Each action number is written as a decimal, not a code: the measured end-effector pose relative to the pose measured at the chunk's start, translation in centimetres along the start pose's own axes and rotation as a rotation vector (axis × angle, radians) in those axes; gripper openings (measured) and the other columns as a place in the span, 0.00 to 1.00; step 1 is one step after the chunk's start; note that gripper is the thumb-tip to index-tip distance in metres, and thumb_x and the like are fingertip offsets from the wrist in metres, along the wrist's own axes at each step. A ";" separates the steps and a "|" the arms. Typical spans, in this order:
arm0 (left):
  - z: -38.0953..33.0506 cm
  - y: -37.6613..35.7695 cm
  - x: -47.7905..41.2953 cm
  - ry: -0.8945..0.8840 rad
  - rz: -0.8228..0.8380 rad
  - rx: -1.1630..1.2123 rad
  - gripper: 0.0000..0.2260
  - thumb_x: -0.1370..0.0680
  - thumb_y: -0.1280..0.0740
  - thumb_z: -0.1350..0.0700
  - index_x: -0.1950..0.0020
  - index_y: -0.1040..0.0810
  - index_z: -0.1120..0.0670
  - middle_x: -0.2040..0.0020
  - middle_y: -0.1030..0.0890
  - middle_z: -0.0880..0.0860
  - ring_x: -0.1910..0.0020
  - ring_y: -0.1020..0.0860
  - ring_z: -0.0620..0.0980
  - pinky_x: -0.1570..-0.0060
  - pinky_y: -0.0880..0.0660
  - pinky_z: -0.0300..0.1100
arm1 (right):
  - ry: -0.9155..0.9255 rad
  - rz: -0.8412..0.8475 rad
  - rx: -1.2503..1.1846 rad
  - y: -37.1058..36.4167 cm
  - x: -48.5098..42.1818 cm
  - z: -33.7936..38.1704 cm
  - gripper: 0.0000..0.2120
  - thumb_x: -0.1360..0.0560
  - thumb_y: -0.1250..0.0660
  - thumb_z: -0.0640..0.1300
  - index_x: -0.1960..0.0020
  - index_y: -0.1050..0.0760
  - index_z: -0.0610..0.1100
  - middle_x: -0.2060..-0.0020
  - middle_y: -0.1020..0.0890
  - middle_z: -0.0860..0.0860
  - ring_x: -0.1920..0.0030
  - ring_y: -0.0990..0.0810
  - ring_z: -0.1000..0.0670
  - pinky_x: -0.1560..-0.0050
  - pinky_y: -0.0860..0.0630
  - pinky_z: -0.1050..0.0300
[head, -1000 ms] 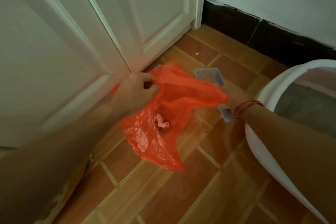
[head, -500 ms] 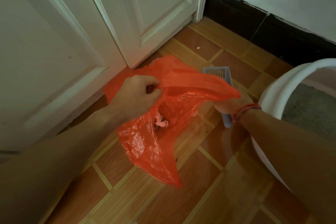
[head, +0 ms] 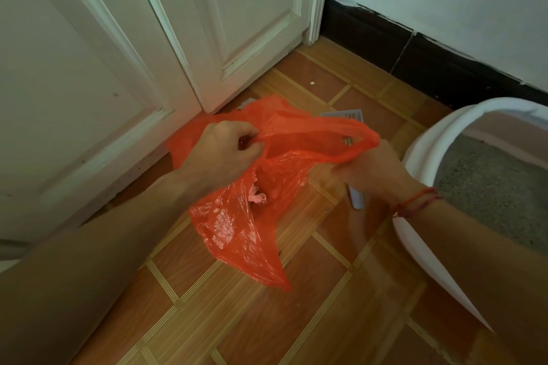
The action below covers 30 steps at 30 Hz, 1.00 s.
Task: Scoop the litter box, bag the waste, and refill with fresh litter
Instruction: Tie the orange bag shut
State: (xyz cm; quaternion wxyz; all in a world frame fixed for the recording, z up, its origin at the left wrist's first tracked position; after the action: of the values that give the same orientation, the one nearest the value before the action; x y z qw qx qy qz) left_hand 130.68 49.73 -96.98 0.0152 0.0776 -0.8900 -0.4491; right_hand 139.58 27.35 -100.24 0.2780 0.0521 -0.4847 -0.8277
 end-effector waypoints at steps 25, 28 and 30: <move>-3.0 -6.6 10.0 -0.624 0.572 -0.594 0.34 0.29 0.38 0.32 0.28 0.31 0.48 0.29 0.31 0.51 0.26 0.39 0.52 0.25 0.51 0.50 | -0.107 -0.256 -0.774 4.1 0.4 2.8 0.11 0.27 0.28 0.45 0.50 0.20 0.38 0.57 0.16 0.42 0.63 0.15 0.51 0.58 0.17 0.48; -2.1 -6.6 9.8 -0.655 0.570 -0.643 0.25 0.30 0.31 0.37 0.37 0.22 0.46 0.34 0.26 0.50 0.28 0.35 0.53 0.25 0.52 0.53 | -0.102 -0.270 -0.756 4.4 0.7 2.9 0.10 0.27 0.27 0.46 0.50 0.20 0.41 0.58 0.15 0.45 0.62 0.15 0.53 0.58 0.17 0.54; -1.6 -6.4 9.4 -0.696 0.487 -0.643 0.15 0.31 0.27 0.42 0.48 0.17 0.46 0.40 0.21 0.48 0.33 0.28 0.52 0.27 0.45 0.52 | -0.102 -0.278 -0.743 4.8 0.7 3.1 0.11 0.28 0.27 0.47 0.50 0.20 0.41 0.59 0.15 0.45 0.64 0.15 0.52 0.60 0.17 0.57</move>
State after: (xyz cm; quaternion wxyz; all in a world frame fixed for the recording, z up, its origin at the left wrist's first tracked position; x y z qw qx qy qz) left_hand 122.33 43.28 -101.53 -0.1541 -0.2934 -0.6520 -0.6819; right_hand 139.84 27.59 -94.50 0.1387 -0.0279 -0.1537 -0.9779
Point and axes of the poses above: each hand's wrist, its own x-axis away from the middle knuckle, its own y-axis out of the back of the hand, z = x × y, the point moved 3 cm from there along -x, towards the middle knuckle
